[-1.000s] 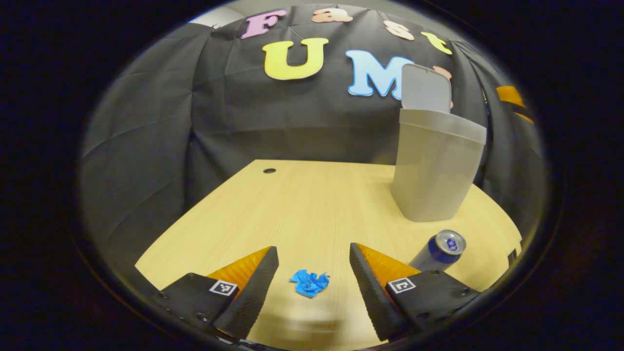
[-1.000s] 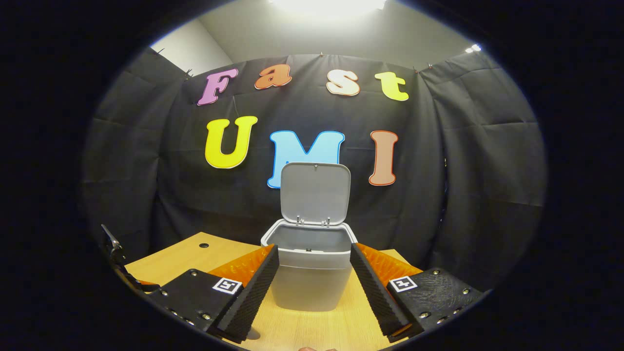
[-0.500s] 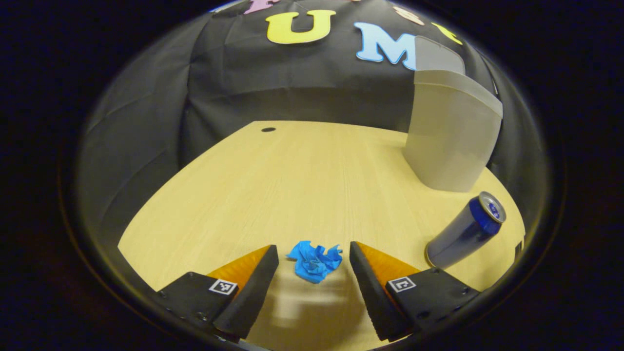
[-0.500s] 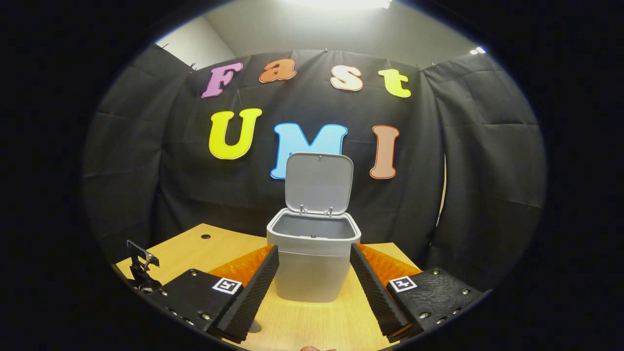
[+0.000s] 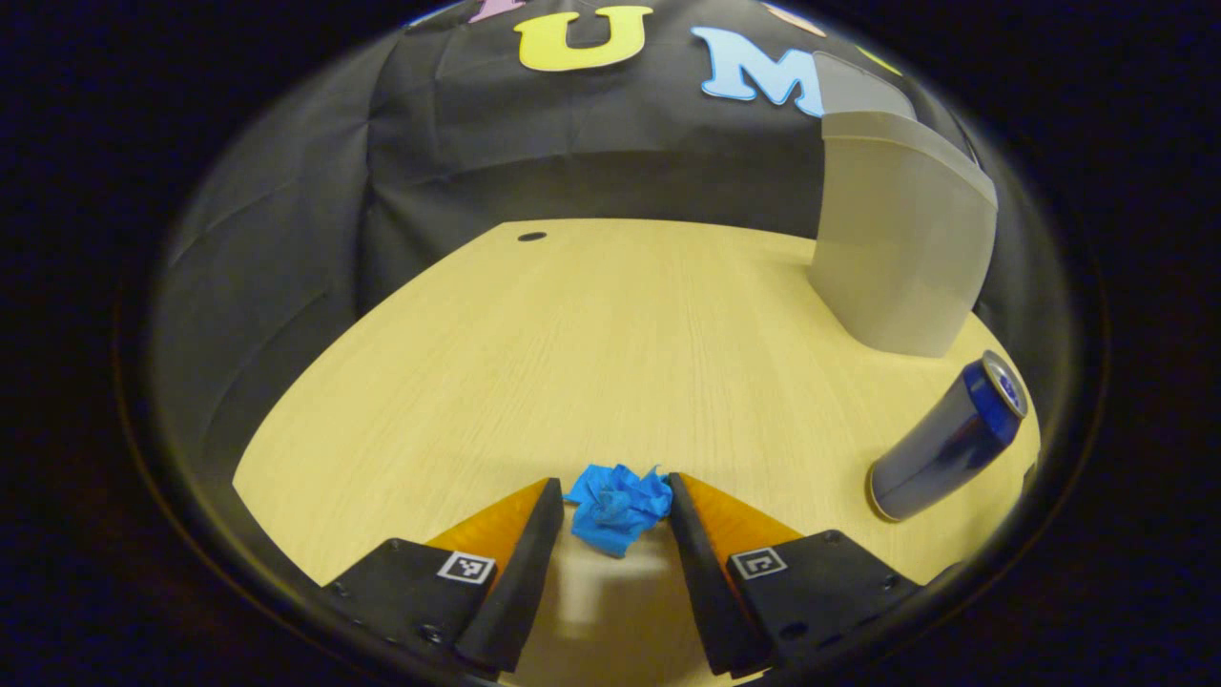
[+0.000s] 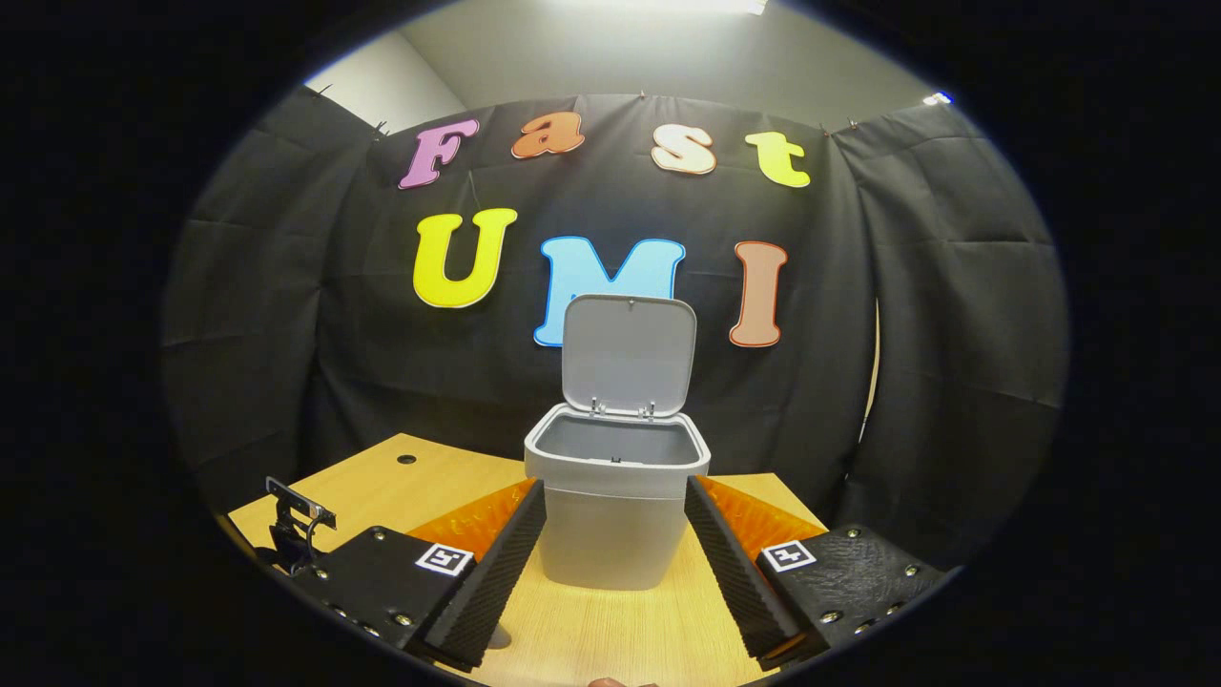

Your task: Press the lid of the desktop garbage bin to open it, pick up the crumpled paper on the desktop and throw it into the bin, then pick up the pop can on the desktop and drop it into the bin, and finally close the garbage bin lid.

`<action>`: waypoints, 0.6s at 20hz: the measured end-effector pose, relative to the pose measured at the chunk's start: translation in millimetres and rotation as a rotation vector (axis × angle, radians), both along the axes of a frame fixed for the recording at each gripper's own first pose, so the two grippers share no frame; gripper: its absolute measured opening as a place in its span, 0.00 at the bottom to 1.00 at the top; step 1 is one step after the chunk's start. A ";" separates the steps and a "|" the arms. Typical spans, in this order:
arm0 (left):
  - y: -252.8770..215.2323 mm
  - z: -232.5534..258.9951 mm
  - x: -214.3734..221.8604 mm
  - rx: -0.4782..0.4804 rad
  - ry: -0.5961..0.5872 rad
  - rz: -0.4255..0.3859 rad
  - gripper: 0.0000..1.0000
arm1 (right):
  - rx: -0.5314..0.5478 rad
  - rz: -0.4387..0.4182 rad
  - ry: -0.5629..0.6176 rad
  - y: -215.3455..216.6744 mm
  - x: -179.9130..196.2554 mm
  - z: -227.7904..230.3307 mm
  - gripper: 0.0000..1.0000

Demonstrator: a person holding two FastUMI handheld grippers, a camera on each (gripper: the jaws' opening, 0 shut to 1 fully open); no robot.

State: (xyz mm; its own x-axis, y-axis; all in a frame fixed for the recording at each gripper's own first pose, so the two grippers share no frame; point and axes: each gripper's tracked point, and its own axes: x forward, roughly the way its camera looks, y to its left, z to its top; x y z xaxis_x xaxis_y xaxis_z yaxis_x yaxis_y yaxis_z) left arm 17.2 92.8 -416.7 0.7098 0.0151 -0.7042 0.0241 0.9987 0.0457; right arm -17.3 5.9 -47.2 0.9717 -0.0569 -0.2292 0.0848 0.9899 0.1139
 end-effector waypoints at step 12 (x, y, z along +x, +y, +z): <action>2.9 21.3 -1.4 0.012 -0.083 0.057 0.26 | 0.004 0.024 -0.011 -9.1 0.6 0.2 0.94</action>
State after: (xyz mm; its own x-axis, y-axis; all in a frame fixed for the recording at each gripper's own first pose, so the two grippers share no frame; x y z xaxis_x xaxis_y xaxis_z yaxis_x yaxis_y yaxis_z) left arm 15.9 95.7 -395.4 0.7637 0.0647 -0.6423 -0.0366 0.9977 0.0569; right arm -16.6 -3.1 -47.0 0.9753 -0.0331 -0.2184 0.0601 0.9912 0.1183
